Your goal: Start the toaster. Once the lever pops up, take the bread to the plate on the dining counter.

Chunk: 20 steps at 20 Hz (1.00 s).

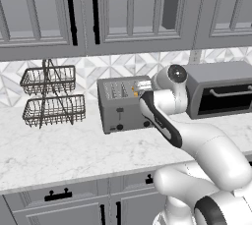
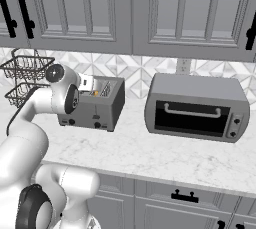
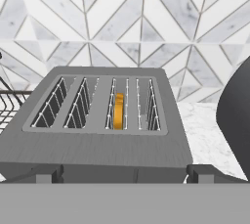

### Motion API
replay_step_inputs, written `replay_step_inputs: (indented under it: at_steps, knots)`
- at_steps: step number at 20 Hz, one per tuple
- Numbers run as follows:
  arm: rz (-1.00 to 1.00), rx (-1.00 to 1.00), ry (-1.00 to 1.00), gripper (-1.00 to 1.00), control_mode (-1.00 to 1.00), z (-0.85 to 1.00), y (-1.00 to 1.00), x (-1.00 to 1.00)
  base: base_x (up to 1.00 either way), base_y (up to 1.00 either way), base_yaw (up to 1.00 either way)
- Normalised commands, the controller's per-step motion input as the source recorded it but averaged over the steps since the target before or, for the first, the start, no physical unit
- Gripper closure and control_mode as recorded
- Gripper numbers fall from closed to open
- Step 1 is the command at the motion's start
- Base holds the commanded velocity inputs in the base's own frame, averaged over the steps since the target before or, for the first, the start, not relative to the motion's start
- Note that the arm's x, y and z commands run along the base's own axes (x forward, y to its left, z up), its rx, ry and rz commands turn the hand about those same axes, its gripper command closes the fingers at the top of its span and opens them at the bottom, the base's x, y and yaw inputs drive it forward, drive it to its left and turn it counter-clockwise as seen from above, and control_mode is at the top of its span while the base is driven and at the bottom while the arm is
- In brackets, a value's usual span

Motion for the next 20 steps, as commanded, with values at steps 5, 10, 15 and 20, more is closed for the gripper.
replay_step_inputs:
  at_steps: [5, 10, 15, 20]
  knots:
    - [0.00, 0.00, 0.00, -1.00, -1.00, 0.00, 0.00, 0.00, 0.00, 0.00, 0.00]
    - [0.00, 0.00, 0.00, -1.00, -1.00, 0.00, 0.00, 0.00, 0.00, 0.00, 0.00]
    - [0.00, 0.00, 0.00, -1.00, -1.00, 0.00, 0.00, 0.00, 0.00, 0.00, 0.00]
    - [0.00, 0.00, 0.00, -1.00, -1.00, 0.00, 0.00, 0.00, 0.00, 0.00, 0.00]
